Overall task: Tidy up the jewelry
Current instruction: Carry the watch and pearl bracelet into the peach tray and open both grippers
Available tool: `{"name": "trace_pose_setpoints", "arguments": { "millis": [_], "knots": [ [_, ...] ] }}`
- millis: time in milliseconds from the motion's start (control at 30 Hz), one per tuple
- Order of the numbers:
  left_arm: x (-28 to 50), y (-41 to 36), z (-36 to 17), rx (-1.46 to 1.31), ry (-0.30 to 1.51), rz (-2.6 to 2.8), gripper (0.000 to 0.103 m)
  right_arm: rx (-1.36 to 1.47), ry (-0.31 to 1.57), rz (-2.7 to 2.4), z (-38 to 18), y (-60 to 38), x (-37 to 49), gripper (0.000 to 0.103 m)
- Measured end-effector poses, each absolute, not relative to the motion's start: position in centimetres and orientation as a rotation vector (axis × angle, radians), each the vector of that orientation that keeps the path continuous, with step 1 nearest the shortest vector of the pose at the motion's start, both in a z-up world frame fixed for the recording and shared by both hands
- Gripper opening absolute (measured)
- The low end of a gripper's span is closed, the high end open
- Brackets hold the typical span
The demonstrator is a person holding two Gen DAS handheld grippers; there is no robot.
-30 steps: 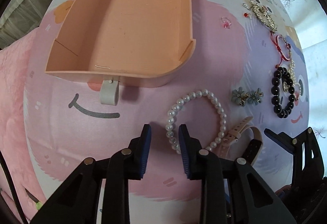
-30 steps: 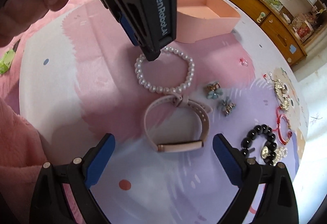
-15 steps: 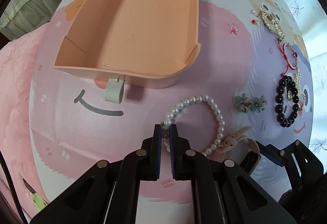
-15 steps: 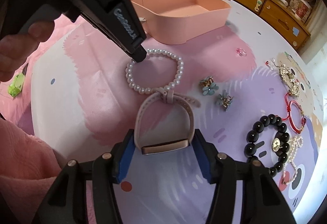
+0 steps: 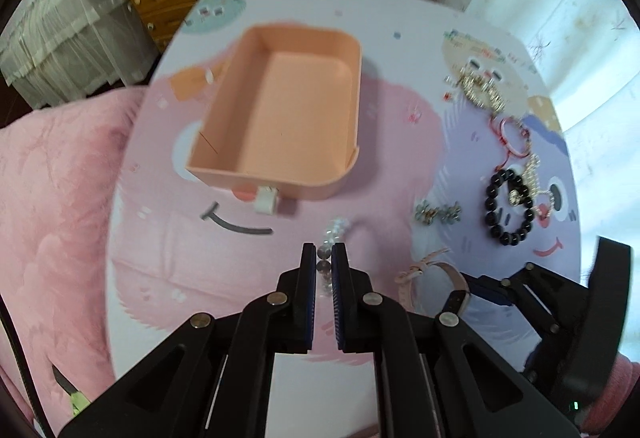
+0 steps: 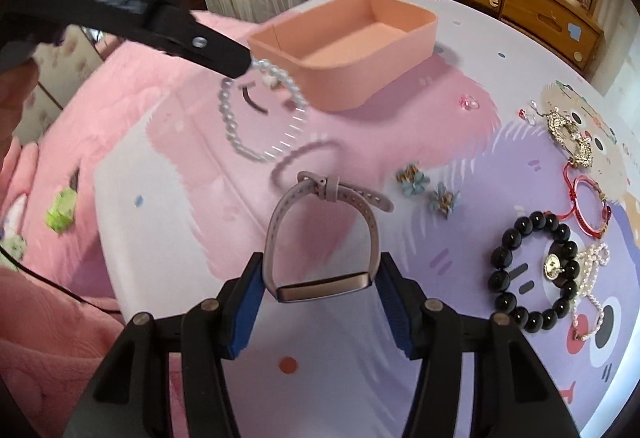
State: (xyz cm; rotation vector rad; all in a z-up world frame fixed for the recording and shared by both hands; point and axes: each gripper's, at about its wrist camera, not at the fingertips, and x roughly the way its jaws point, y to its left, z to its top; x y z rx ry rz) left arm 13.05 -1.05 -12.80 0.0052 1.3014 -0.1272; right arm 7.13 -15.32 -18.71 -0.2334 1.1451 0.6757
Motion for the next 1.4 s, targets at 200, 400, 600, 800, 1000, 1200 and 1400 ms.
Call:
{"name": "trace_pose_setpoints", "arguments": {
  "millis": [200, 400, 600, 800, 1000, 1200, 1400],
  "knots": [
    [13.6, -0.2, -8.0, 0.059, 1.216, -0.194, 0.005, -0.127, 1.119, 0.66, -16.8, -14.2, 9.0, 0.055],
    [15.0, 1.3, -4.0, 0.106, 1.146, -0.249, 0.005, -0.007, 1.089, 0.613, -15.0, -12.8, 11.2, 0.056],
    [17.9, 3.1, -1.7, 0.156, 1.082, -0.313, 0.005, 0.133, 1.061, 0.55, -13.8, -11.0, 13.6, 0.056],
    [21.8, 4.7, -2.1, 0.169, 1.071, -0.362, 0.006, 0.253, 1.051, 0.462, -13.7, -9.3, 16.5, 0.056],
    [25.5, 5.0, -3.9, 0.183, 1.057, -0.419, 0.006, 0.316, 1.046, 0.372, -14.1, -8.4, 18.7, 0.057],
    [27.3, 5.0, -6.0, 0.174, 1.097, -0.462, 0.021, 0.352, 1.046, 0.267, -14.1, -8.2, 19.1, 0.062],
    [27.1, 6.2, -6.0, 0.147, 1.115, -0.43, 0.073, 0.452, 1.085, 0.211, -14.6, -8.9, 17.8, 0.064]
  ]
}}
